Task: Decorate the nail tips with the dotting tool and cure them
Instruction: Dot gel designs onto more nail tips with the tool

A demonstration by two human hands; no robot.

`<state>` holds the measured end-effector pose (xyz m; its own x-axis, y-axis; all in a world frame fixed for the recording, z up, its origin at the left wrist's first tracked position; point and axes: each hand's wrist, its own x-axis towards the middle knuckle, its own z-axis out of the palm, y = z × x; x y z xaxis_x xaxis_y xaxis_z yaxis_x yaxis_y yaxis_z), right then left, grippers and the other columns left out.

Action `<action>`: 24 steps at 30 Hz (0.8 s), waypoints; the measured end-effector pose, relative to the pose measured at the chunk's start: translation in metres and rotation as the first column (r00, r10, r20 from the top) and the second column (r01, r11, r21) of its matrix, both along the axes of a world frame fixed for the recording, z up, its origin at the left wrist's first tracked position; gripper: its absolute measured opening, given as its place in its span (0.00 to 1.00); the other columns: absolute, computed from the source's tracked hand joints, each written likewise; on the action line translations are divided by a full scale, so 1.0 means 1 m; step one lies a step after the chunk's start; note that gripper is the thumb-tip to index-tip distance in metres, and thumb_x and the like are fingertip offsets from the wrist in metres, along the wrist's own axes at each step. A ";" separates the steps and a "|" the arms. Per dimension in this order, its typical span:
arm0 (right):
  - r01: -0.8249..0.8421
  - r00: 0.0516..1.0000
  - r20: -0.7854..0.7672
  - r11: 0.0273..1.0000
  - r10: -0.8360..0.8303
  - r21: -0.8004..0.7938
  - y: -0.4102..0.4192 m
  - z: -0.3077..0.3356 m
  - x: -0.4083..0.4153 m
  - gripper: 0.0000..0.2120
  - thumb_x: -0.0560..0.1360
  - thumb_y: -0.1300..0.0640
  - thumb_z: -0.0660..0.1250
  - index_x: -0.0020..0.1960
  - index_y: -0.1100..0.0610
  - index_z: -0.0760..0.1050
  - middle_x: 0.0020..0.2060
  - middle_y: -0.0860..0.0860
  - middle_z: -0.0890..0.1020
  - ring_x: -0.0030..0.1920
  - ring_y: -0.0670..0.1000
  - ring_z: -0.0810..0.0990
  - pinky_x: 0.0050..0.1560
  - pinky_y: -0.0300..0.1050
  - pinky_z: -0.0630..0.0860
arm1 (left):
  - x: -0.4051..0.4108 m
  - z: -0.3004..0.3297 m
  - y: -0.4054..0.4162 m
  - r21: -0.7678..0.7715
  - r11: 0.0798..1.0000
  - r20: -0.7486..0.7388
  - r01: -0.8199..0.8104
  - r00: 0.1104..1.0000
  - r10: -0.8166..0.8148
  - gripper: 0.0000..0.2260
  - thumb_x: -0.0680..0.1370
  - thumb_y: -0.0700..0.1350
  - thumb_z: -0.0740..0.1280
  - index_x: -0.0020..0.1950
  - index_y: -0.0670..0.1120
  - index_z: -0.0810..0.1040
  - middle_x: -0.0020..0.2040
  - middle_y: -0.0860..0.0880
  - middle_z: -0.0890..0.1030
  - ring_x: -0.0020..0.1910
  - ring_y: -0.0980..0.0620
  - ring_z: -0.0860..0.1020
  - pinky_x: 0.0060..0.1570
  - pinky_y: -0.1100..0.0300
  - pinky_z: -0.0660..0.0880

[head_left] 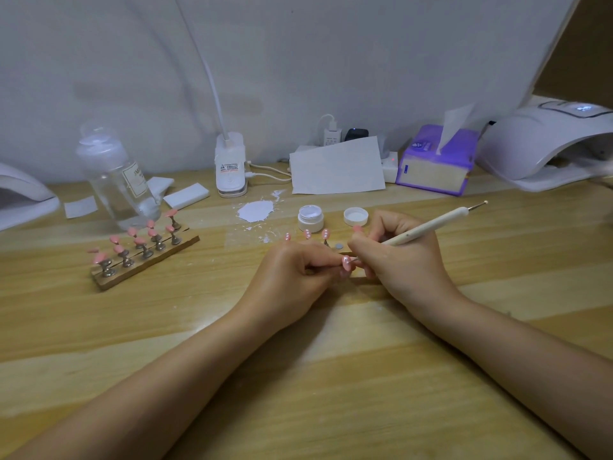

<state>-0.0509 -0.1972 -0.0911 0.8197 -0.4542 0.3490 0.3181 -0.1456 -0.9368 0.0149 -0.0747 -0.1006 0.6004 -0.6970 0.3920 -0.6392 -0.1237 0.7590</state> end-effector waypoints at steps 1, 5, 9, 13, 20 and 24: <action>0.004 1.000 -0.002 1.000 -0.004 -0.003 0.000 0.000 0.000 0.20 0.69 0.74 0.63 0.25 0.59 0.61 0.15 0.44 0.68 0.16 0.40 0.70 0.21 0.29 0.64 | 0.000 0.000 0.000 -0.002 1.000 0.001 0.000 1.000 0.000 0.06 0.71 0.35 0.71 0.46 0.42 0.84 0.41 0.48 0.84 0.40 0.61 0.78 0.44 0.71 0.70; 0.035 0.999 -0.005 0.999 -0.035 -0.006 -0.001 0.000 0.000 0.19 0.68 0.73 0.64 0.25 0.58 0.61 0.16 0.44 0.68 0.17 0.40 0.70 0.21 0.29 0.64 | -0.001 0.001 0.000 0.004 1.000 0.026 -0.009 1.000 0.009 0.05 0.71 0.36 0.71 0.46 0.42 0.84 0.40 0.48 0.83 0.41 0.59 0.78 0.44 0.81 0.64; 0.067 0.998 -0.013 0.997 -0.067 0.022 -0.002 -0.001 0.001 0.20 0.69 0.72 0.64 0.24 0.56 0.61 0.16 0.46 0.68 0.17 0.42 0.67 0.24 0.35 0.67 | -0.001 0.001 -0.001 0.014 1.000 0.013 0.003 1.000 -0.003 0.06 0.72 0.37 0.71 0.47 0.43 0.84 0.36 0.57 0.80 0.36 0.69 0.75 0.43 0.79 0.65; 0.080 0.996 -0.026 0.997 -0.080 -0.014 -0.002 -0.001 0.002 0.20 0.70 0.71 0.64 0.25 0.57 0.60 0.15 0.45 0.66 0.16 0.43 0.64 0.25 0.38 0.65 | -0.001 0.002 0.000 0.006 1.000 0.038 -0.007 0.999 0.007 0.07 0.72 0.36 0.71 0.47 0.44 0.84 0.38 0.51 0.82 0.39 0.63 0.76 0.44 0.84 0.61; 0.050 0.998 -0.037 0.998 -0.051 -0.039 -0.001 0.001 0.000 0.20 0.69 0.72 0.63 0.24 0.58 0.60 0.14 0.44 0.68 0.16 0.42 0.66 0.26 0.38 0.66 | -0.002 0.002 -0.001 0.004 1.000 0.048 -0.009 0.999 0.009 0.07 0.71 0.36 0.71 0.47 0.43 0.84 0.39 0.52 0.82 0.41 0.61 0.77 0.44 0.85 0.59; 0.041 0.998 -0.038 0.999 -0.042 -0.035 0.000 0.001 0.000 0.20 0.69 0.72 0.63 0.24 0.58 0.60 0.14 0.44 0.68 0.16 0.41 0.65 0.25 0.37 0.66 | -0.001 0.001 -0.001 -0.001 1.000 0.043 -0.007 0.999 0.007 0.07 0.71 0.35 0.71 0.47 0.43 0.84 0.39 0.51 0.82 0.41 0.62 0.77 0.44 0.84 0.61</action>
<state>-0.0512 -0.1975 -0.0898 0.8135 -0.4764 0.3334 0.2750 -0.1900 -0.9425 0.0140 -0.0755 -0.0992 0.5877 -0.6926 0.4182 -0.6702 -0.1271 0.7312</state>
